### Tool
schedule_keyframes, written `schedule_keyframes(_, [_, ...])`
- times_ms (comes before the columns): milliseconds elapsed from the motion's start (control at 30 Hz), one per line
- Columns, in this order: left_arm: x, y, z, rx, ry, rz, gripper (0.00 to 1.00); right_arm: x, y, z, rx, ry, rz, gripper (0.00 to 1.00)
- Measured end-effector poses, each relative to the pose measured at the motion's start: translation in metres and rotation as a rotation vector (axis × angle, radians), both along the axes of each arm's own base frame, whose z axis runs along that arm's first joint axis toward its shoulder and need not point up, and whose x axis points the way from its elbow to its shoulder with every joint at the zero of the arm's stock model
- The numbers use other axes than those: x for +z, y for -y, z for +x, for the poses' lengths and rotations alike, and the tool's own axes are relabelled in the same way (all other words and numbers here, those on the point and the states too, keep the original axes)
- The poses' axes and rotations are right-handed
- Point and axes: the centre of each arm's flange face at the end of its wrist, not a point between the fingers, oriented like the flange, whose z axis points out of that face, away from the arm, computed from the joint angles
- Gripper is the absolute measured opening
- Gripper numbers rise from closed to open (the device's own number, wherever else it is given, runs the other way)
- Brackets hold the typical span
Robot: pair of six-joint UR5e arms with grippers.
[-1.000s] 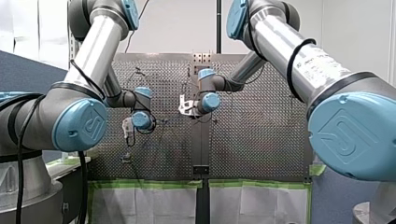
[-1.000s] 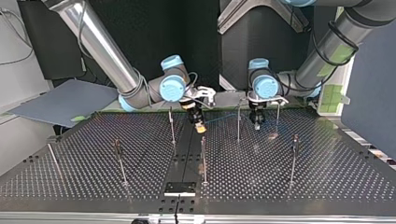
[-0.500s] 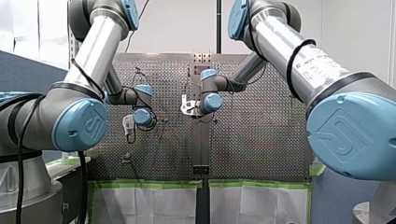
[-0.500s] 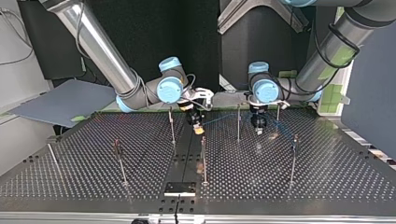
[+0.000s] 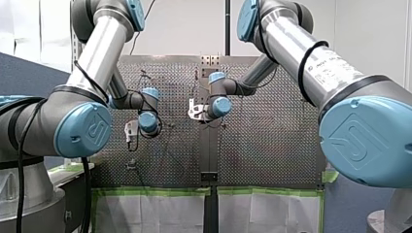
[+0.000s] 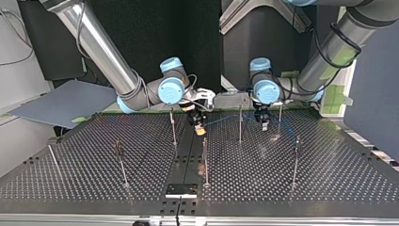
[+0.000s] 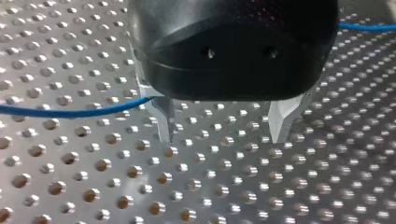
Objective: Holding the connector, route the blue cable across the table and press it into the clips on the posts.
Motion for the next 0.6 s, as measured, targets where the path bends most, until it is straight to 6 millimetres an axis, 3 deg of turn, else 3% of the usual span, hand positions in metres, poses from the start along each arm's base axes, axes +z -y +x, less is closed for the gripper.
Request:
schedule_keyframes(267, [-0.013,0.01,-0.036,-0.012,-0.105,0.013,1.0,0.0,0.003,-0.003,-0.005,-0.002,0.002,0.0])
schedule_keyframes(600, [0.0,0.024,-0.068,-0.047,-0.098,0.0,1.0,-0.001,0.002,-0.003,-0.005,-0.006,0.007,0.0])
